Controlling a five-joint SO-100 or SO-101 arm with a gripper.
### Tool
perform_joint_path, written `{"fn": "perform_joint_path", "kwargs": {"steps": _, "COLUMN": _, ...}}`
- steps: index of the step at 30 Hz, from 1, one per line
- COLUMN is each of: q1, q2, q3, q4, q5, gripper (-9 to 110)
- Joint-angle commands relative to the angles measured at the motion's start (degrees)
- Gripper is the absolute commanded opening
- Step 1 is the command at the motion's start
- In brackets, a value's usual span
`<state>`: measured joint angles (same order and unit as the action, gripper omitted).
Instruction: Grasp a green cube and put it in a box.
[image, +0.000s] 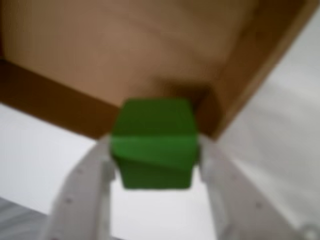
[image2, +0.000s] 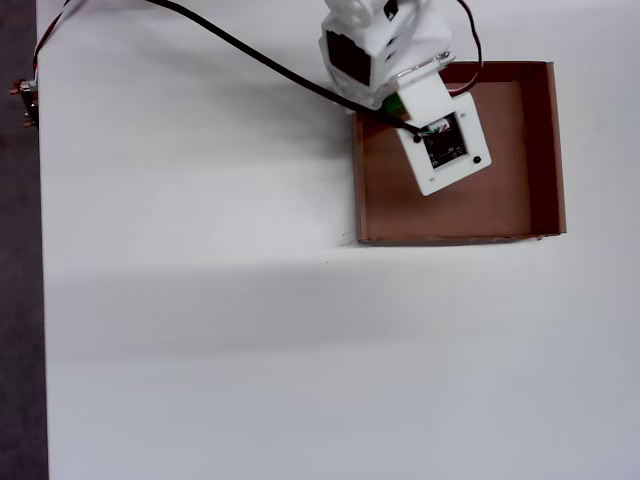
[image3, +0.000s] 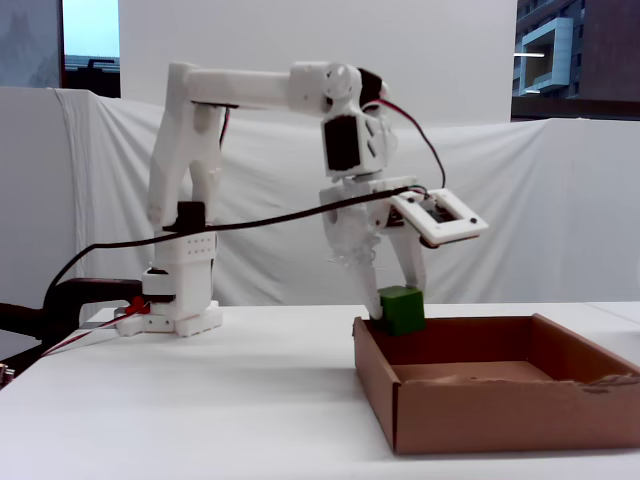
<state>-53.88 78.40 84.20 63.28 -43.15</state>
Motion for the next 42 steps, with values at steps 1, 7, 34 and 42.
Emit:
{"fn": "perform_joint_path", "kwargs": {"steps": 1, "q1": -0.5, "q2": 0.2, "q3": -4.0, "q4": -0.6, "q5": 0.2, "gripper": 16}}
{"fn": "perform_joint_path", "kwargs": {"steps": 7, "q1": -0.1, "q2": -2.0, "q3": -7.0, "q4": 0.1, "q5": 0.2, "gripper": 16}}
{"fn": "perform_joint_path", "kwargs": {"steps": 34, "q1": 0.6, "q2": -11.1, "q3": -9.2, "q4": -3.7, "q5": -0.3, "gripper": 17}}
{"fn": "perform_joint_path", "kwargs": {"steps": 42, "q1": 1.1, "q2": -11.6, "q3": -9.3, "q4": -4.0, "q5": -0.3, "gripper": 21}}
